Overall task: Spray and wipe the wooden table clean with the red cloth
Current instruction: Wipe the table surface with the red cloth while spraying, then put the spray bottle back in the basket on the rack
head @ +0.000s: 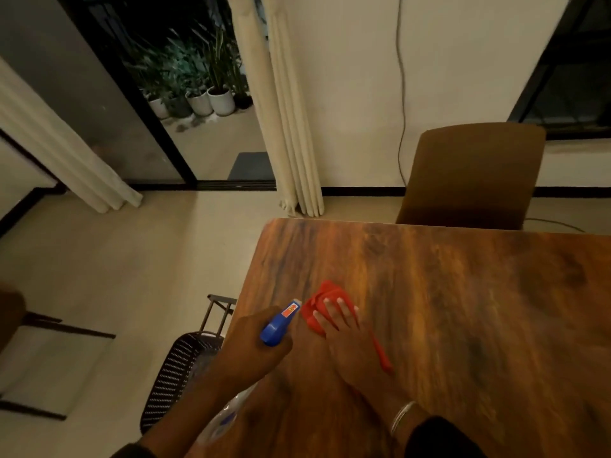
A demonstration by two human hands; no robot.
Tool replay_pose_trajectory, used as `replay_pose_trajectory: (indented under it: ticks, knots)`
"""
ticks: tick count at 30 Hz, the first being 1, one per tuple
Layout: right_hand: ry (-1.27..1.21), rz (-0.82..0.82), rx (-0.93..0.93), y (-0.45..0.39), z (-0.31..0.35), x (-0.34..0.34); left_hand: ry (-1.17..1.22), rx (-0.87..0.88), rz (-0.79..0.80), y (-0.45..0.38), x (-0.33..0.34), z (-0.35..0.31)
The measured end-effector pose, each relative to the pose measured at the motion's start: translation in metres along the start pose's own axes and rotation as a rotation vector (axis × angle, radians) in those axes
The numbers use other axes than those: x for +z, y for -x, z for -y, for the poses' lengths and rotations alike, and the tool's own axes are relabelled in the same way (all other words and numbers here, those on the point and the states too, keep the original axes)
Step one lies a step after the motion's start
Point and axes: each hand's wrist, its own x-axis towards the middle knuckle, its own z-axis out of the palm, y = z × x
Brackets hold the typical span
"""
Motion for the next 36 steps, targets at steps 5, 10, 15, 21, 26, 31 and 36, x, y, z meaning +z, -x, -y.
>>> replay_pose_trajectory:
  ticks: [5, 10, 15, 21, 26, 31, 36]
  knots:
    - [-0.006, -0.108, 0.391, -0.021, 0.002, -0.002, 0.053, -0.123, 0.143, -0.009, -0.035, 0.056]
    - [-0.125, 0.031, 0.538, -0.021, 0.043, -0.017, 0.094, -0.108, 0.225, -0.015, -0.052, 0.060]
    - [-0.579, -0.098, 0.502, -0.007, 0.054, -0.068, 0.188, -0.068, 0.145, -0.015, -0.064, 0.041]
    - [-1.124, -0.322, 0.719, -0.012, 0.074, -0.136, 0.292, 0.002, -0.019, -0.014, -0.081, 0.017]
    - [-1.457, -0.291, 0.677, 0.005, 0.090, -0.160, 0.375, 0.101, -0.104, 0.013, -0.088, 0.030]
    - [-1.581, -0.209, 0.624, 0.022, 0.110, -0.167, 0.417, 0.077, -0.201, 0.049, -0.101, 0.049]
    - [-1.661, -0.205, 0.581, 0.022, 0.152, -0.168, 0.437, -0.016, -0.344, 0.091, -0.119, 0.087]
